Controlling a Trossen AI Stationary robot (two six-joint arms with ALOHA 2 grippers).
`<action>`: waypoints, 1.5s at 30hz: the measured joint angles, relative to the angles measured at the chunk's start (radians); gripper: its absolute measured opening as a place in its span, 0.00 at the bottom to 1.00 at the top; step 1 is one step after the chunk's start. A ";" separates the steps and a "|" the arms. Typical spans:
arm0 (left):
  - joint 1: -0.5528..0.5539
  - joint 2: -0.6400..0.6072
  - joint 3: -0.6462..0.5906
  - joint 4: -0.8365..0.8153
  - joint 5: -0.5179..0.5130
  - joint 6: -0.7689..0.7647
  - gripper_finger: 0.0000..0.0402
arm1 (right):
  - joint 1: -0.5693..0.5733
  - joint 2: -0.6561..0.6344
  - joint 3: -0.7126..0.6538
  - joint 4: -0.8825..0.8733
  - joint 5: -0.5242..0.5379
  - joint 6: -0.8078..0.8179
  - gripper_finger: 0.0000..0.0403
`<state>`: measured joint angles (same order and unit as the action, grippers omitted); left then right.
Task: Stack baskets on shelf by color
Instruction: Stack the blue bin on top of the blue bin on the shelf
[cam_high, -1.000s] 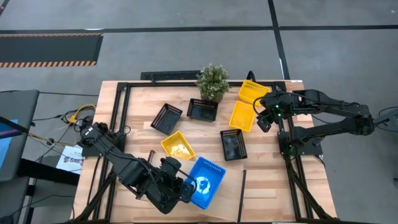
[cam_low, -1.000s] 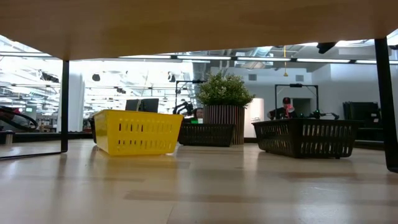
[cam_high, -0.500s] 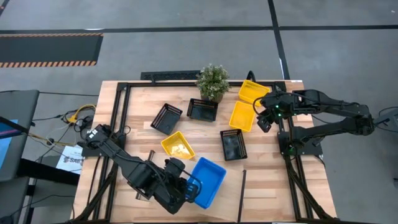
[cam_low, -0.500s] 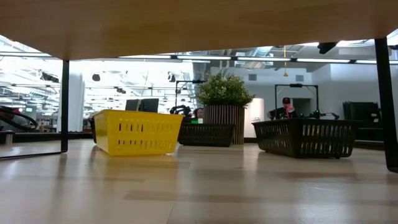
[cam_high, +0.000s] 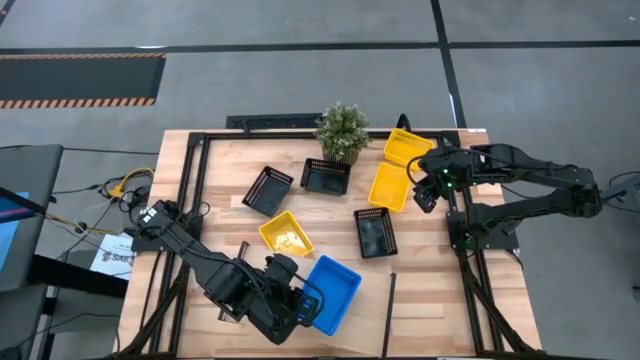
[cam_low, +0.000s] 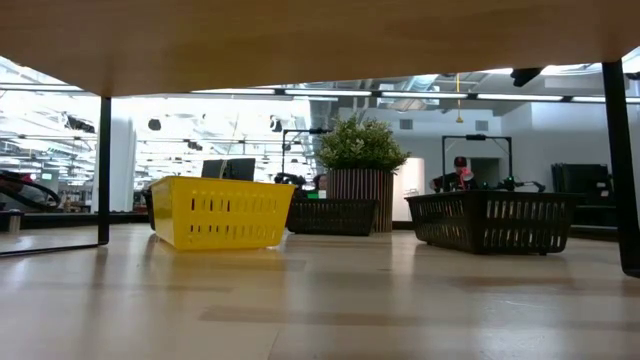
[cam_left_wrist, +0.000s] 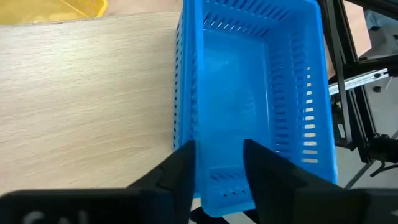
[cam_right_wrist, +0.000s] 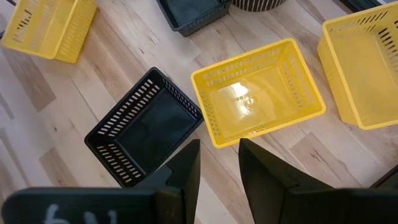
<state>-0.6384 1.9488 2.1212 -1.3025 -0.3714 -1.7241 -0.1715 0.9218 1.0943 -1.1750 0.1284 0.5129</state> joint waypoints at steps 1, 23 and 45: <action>0.000 0.000 0.000 0.000 0.000 0.000 0.32 | 0.000 0.000 0.000 0.000 0.000 0.000 0.33; 0.028 -0.031 -0.076 -0.054 0.045 -0.057 0.02 | 0.001 0.000 0.000 -0.003 -0.003 -0.017 0.33; 0.142 0.087 -0.164 0.447 0.111 0.172 0.00 | 0.001 -0.001 0.000 -0.004 -0.026 -0.054 0.33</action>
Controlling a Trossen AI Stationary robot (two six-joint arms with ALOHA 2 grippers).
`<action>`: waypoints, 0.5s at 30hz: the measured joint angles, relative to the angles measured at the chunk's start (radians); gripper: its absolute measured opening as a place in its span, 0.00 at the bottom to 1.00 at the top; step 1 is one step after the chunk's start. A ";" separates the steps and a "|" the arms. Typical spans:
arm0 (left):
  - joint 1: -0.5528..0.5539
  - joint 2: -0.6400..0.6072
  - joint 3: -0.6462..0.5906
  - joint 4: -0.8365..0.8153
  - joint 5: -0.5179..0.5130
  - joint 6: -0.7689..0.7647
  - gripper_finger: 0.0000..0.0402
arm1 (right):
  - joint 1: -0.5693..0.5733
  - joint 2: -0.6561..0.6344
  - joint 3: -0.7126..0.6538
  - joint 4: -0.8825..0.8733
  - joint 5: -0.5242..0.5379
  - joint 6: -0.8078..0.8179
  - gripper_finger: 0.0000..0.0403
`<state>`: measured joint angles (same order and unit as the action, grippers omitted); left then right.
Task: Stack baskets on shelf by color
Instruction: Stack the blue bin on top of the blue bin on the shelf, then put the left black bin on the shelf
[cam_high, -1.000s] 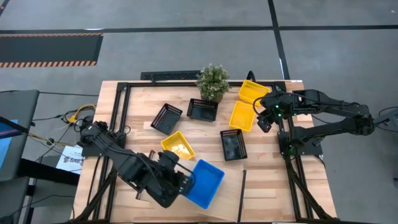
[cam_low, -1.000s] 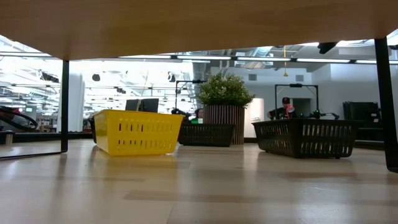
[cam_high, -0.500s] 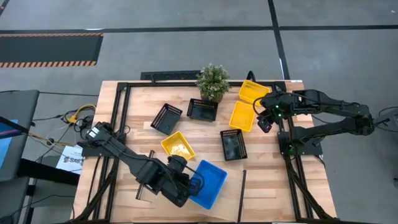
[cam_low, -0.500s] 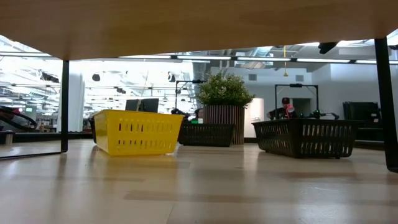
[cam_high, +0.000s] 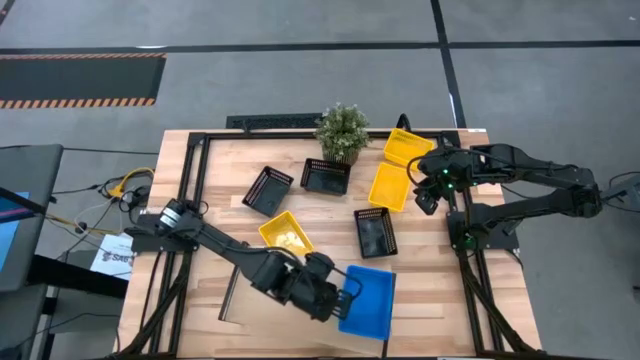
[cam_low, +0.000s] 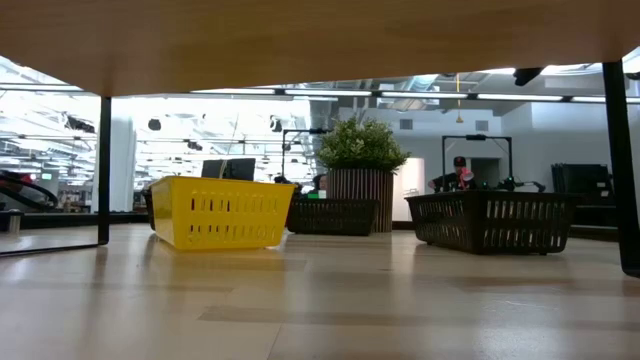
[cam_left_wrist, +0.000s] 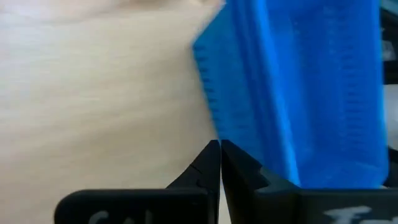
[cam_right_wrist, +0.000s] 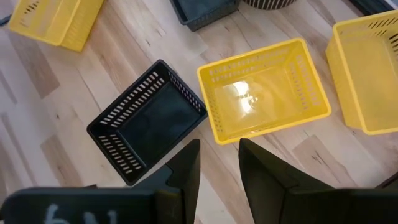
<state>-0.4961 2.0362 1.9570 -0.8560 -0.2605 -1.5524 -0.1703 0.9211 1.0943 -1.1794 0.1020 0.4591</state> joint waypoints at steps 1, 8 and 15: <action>0.008 0.009 0.001 0.041 0.016 0.002 0.00 | 0.000 0.000 0.000 -0.001 -0.001 0.000 0.33; 0.000 -0.002 0.005 0.000 -0.021 -0.025 0.00 | 0.000 0.000 0.000 -0.008 -0.002 -0.023 0.33; 0.018 -0.057 0.138 -0.254 -0.130 -0.028 0.00 | 0.000 0.001 0.000 -0.010 -0.002 -0.026 0.33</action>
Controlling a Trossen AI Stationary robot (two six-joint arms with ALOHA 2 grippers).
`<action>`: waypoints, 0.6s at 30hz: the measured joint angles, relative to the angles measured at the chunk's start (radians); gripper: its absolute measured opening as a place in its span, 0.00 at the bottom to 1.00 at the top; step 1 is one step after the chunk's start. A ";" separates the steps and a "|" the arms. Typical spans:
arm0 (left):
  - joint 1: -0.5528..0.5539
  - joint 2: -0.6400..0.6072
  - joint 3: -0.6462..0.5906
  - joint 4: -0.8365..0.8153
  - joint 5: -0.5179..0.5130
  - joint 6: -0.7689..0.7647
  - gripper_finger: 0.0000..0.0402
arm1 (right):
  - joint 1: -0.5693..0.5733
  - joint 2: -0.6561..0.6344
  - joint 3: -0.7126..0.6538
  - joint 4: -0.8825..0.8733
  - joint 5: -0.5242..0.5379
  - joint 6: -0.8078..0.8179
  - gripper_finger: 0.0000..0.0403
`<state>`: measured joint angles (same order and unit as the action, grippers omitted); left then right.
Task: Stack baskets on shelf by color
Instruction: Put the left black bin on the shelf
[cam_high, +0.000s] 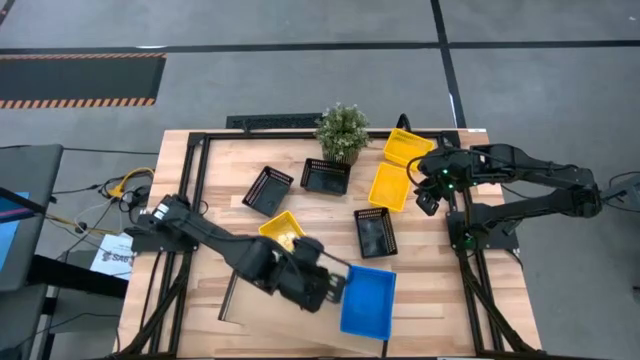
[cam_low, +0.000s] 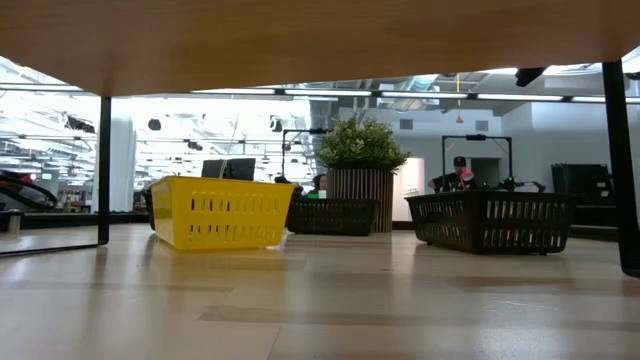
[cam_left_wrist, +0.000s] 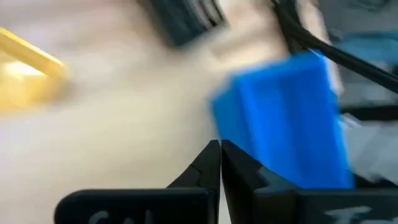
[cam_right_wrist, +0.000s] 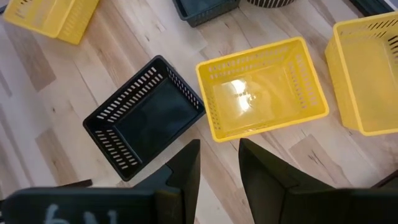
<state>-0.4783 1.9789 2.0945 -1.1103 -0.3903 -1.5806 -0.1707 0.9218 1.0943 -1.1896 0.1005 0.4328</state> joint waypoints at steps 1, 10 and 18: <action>0.011 -0.001 0.025 -0.063 -0.023 0.004 0.00 | 0.000 0.000 0.000 0.000 0.000 0.000 0.33; 0.205 -0.007 0.260 -0.468 -0.123 0.289 0.07 | 0.000 0.000 0.000 0.000 0.000 -0.021 0.33; 0.420 -0.050 0.235 -0.460 -0.038 0.732 0.35 | 0.000 0.000 0.000 0.000 0.000 -0.005 0.33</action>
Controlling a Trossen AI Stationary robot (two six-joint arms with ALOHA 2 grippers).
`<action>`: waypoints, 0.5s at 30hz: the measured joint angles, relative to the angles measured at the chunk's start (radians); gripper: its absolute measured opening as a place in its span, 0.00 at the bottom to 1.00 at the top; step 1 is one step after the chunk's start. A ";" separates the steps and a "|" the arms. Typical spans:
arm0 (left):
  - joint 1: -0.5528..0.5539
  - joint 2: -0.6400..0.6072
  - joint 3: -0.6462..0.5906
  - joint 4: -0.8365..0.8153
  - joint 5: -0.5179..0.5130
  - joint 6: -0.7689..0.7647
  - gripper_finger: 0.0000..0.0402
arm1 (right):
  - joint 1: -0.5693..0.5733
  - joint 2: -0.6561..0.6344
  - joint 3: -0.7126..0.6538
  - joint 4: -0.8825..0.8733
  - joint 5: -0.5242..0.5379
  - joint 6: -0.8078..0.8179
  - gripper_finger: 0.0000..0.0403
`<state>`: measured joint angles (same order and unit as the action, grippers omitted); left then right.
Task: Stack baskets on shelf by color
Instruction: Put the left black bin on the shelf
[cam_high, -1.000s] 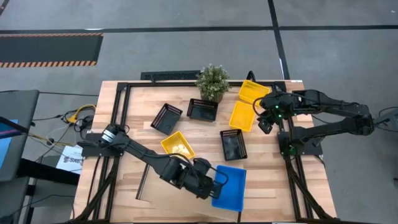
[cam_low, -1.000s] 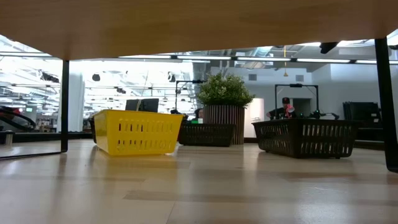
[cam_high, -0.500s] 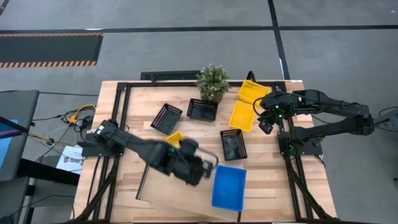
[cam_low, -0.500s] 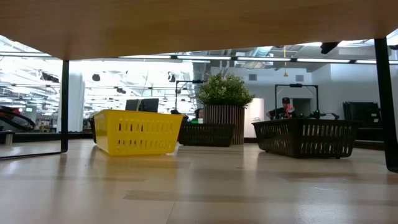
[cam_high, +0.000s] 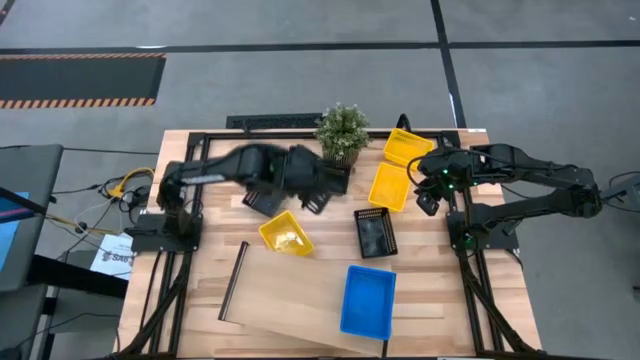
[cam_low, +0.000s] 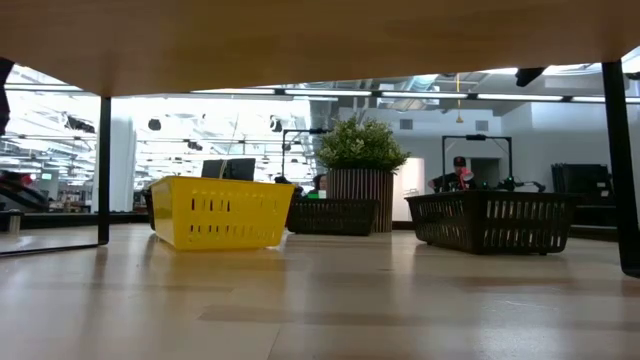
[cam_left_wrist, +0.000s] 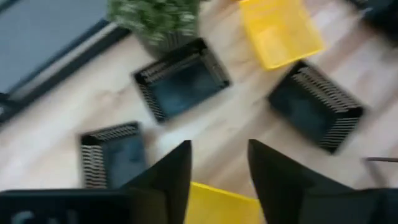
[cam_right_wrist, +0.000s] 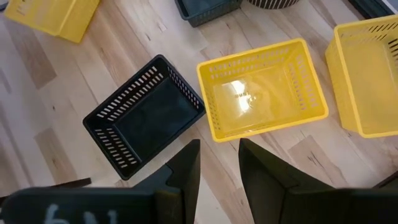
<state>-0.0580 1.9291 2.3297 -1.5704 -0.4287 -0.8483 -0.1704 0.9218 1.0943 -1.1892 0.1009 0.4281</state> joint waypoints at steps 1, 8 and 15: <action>0.025 -0.006 -0.018 -0.001 0.004 0.036 0.39 | 0.000 0.000 0.000 0.000 0.000 0.012 0.33; 0.177 -0.077 -0.358 0.006 0.074 0.129 0.56 | -0.002 0.000 0.000 0.002 0.003 0.069 0.33; 0.266 -0.209 -0.811 0.358 0.123 0.192 0.58 | -0.002 0.000 0.000 0.032 0.004 0.079 0.33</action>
<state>0.2082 1.7197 1.5184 -1.2124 -0.3060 -0.6567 -0.1726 0.9222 1.0943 -1.1572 0.1051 0.5076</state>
